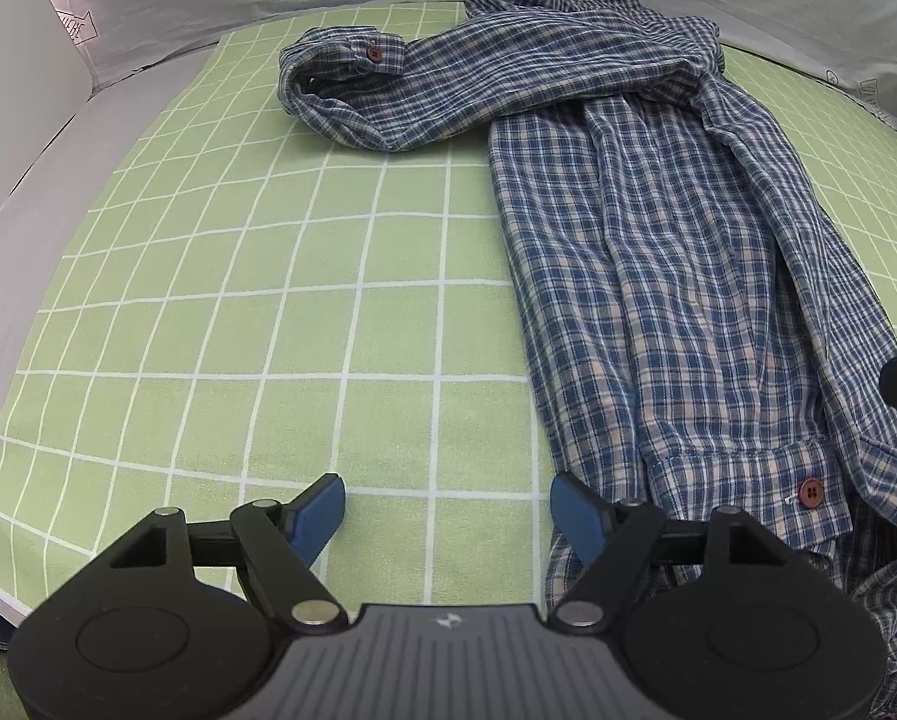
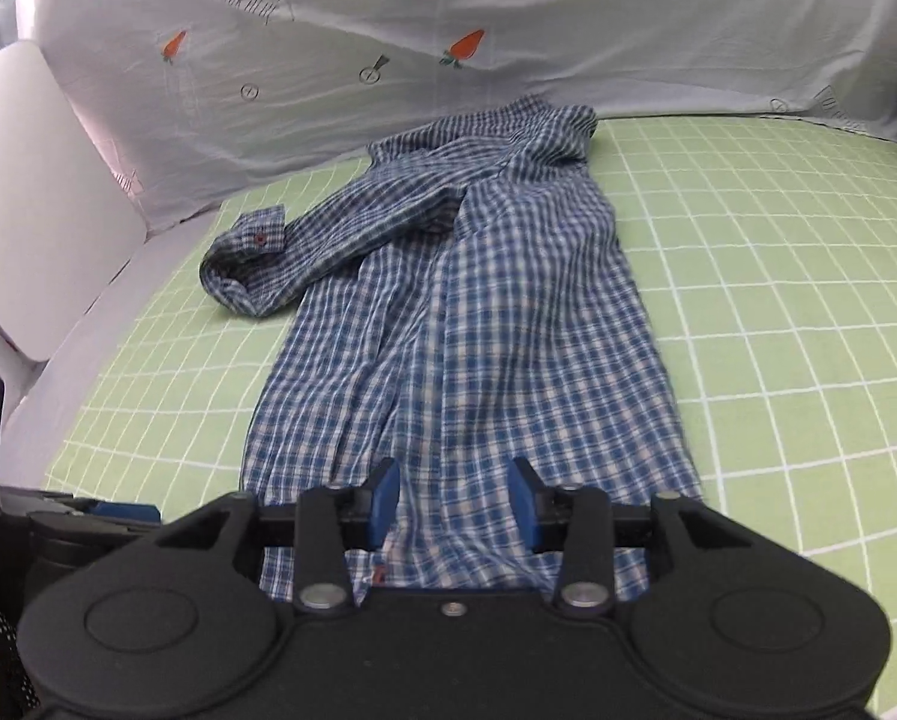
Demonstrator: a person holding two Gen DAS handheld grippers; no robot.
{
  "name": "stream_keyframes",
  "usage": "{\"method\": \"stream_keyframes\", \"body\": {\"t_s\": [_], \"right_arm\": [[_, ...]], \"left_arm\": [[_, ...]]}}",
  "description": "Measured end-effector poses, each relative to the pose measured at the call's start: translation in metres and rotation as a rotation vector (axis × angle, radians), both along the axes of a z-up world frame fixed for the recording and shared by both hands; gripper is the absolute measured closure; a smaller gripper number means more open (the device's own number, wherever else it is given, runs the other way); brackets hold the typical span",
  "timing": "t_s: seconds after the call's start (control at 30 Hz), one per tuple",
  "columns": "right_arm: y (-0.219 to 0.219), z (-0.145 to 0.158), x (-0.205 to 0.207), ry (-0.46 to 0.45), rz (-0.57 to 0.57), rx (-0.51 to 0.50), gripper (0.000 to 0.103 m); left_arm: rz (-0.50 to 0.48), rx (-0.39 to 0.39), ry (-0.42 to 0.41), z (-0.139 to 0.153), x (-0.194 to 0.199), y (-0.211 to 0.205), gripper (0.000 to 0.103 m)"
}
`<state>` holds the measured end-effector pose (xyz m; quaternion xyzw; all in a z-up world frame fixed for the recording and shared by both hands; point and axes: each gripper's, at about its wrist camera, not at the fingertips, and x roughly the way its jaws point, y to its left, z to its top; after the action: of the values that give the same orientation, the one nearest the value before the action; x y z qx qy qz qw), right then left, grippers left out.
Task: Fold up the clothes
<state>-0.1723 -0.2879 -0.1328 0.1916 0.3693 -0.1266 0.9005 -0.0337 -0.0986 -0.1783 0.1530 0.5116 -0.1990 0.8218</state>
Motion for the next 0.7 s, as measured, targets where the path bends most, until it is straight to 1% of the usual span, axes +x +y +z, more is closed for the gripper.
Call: {"method": "stream_keyframes", "body": {"t_s": [0.03,0.07,0.1,0.23,0.3,0.33,0.37,0.47,0.57,0.7], "right_arm": [[-0.005,0.004,-0.006,-0.014,-0.031,-0.003,0.068],[-0.009,0.0,-0.008,0.014,-0.06,-0.007,0.073],[-0.014,-0.008,-0.008,0.074,-0.083,-0.015,0.074],[-0.01,-0.032,-0.007,0.195,-0.04,-0.033,0.074],[-0.008,-0.027,-0.006,0.183,0.0,-0.054,0.074],[-0.008,-0.024,-0.005,0.176,0.021,-0.064,0.073],[-0.011,-0.019,-0.004,0.15,0.037,-0.072,0.07],[-0.026,-0.007,0.005,0.112,0.05,-0.12,0.066],[-0.05,0.0,0.017,0.093,0.053,-0.147,0.065],[-0.083,0.007,0.041,0.079,0.04,-0.155,0.065]], "left_arm": [[0.004,-0.001,0.001,0.0,-0.001,0.001,0.026],[0.007,-0.001,0.002,0.0,-0.002,0.003,0.026],[0.015,-0.001,0.003,0.0,-0.003,0.003,0.026],[0.051,0.003,0.006,0.001,-0.007,0.003,0.026],[0.073,0.004,0.009,0.002,-0.008,0.003,0.026],[0.087,0.002,0.012,0.003,-0.008,0.003,0.026],[0.107,-0.002,0.018,0.005,-0.007,0.004,0.026],[0.189,-0.038,0.024,0.011,-0.002,0.009,0.026],[0.268,-0.075,0.006,0.019,0.008,0.016,0.026],[0.332,-0.088,-0.028,0.029,0.028,0.017,0.026]]}}
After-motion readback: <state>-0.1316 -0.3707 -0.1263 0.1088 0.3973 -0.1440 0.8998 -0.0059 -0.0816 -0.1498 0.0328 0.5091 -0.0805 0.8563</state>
